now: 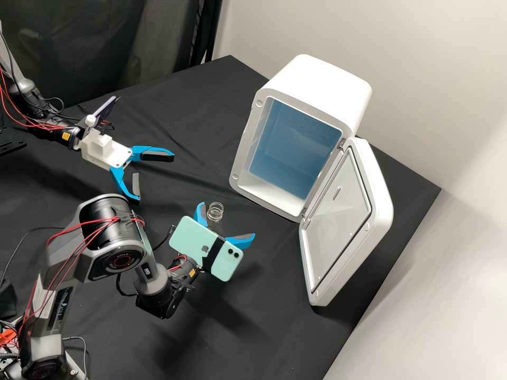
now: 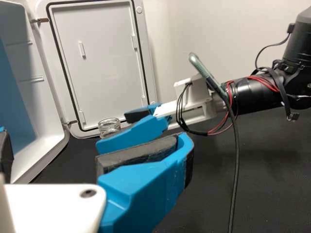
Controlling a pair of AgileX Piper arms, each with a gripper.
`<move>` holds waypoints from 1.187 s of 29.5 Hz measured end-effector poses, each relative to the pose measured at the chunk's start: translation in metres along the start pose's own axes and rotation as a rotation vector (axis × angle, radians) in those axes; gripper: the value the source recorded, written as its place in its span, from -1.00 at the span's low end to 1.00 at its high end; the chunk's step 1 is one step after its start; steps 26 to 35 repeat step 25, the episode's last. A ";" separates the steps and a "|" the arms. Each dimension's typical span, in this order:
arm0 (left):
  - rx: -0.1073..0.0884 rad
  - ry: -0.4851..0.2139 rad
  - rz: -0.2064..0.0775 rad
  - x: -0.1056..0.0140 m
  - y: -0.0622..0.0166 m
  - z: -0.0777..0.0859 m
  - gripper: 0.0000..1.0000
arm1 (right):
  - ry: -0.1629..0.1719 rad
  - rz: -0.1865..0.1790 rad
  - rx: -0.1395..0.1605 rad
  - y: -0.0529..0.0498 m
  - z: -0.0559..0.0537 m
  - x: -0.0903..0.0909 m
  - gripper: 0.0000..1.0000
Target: Take the flask out of the incubator
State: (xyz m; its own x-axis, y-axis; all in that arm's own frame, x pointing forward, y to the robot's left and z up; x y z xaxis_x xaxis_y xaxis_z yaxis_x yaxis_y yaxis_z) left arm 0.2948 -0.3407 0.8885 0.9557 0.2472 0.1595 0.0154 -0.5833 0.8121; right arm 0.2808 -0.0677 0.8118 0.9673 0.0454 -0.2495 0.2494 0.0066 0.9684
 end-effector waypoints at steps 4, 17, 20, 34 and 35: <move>-0.004 0.000 -0.003 -0.001 -0.0011 0.001 1.00 | 0.005 0.036 0.011 0.011 -0.002 -0.006 1.00; -0.004 -0.001 -0.006 -0.001 -0.0018 0.002 1.00 | 0.005 0.145 -0.012 0.034 -0.016 -0.030 1.00; -0.004 -0.001 -0.006 -0.001 -0.0018 0.002 1.00 | -0.013 0.192 0.027 0.037 -0.017 -0.035 1.00; -0.004 -0.001 -0.006 -0.001 -0.0018 0.002 1.00 | -0.035 0.265 0.153 0.040 -0.019 -0.047 1.00; -0.004 -0.001 -0.006 -0.001 -0.0018 0.002 1.00 | -0.035 0.265 0.153 0.040 -0.019 -0.047 1.00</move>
